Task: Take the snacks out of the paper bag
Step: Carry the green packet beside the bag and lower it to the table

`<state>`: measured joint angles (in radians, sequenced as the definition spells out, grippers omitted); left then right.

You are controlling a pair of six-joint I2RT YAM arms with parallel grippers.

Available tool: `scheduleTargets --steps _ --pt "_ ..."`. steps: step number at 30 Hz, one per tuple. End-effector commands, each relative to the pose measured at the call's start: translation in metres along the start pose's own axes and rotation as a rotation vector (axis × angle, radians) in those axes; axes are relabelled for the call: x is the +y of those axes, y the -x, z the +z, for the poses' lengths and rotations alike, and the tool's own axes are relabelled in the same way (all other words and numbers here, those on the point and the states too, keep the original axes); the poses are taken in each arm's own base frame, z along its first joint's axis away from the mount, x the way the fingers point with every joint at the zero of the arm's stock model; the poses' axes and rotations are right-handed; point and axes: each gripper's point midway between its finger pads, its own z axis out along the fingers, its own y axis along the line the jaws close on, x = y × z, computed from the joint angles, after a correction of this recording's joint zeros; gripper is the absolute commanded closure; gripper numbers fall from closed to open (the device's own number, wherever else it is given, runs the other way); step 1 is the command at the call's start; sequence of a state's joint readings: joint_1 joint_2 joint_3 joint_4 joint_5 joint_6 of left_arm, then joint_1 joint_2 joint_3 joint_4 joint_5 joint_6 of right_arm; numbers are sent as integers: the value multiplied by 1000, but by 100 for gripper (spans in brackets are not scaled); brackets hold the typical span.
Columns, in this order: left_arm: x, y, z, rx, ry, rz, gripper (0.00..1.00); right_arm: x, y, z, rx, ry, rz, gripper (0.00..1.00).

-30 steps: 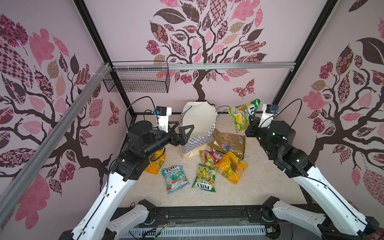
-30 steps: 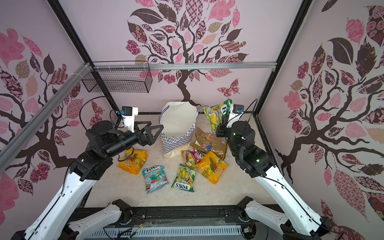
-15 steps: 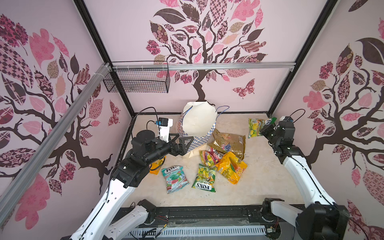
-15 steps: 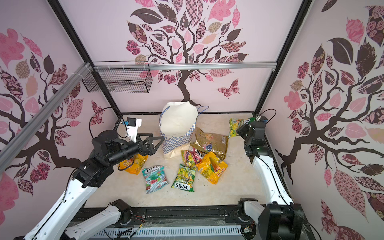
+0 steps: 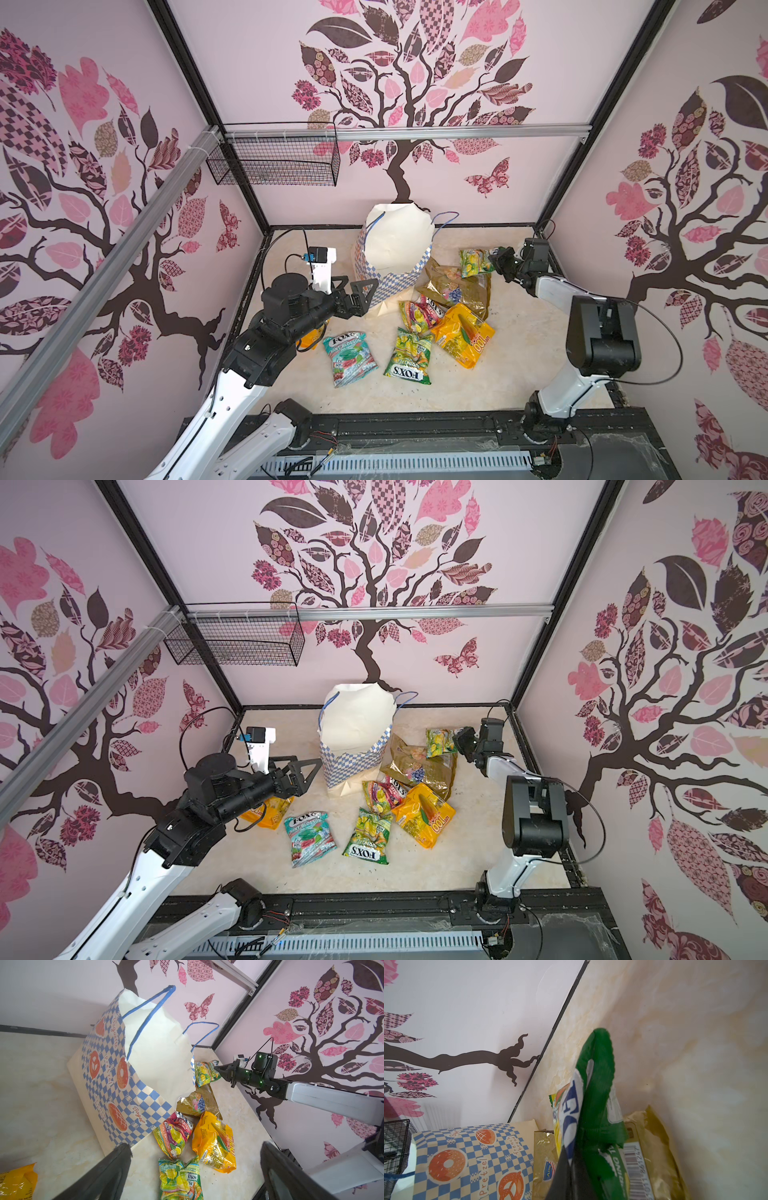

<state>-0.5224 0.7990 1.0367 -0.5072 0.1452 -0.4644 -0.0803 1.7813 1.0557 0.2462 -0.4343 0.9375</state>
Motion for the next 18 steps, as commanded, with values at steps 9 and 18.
scheduleTargets --steps 9,18 --pt "30 -5 -18 -95 128 -54 1 -7 -19 47 138 33 9 70" --pt "64 7 -36 -238 304 -80 1 6 -7 15 42 -13 -91 30"
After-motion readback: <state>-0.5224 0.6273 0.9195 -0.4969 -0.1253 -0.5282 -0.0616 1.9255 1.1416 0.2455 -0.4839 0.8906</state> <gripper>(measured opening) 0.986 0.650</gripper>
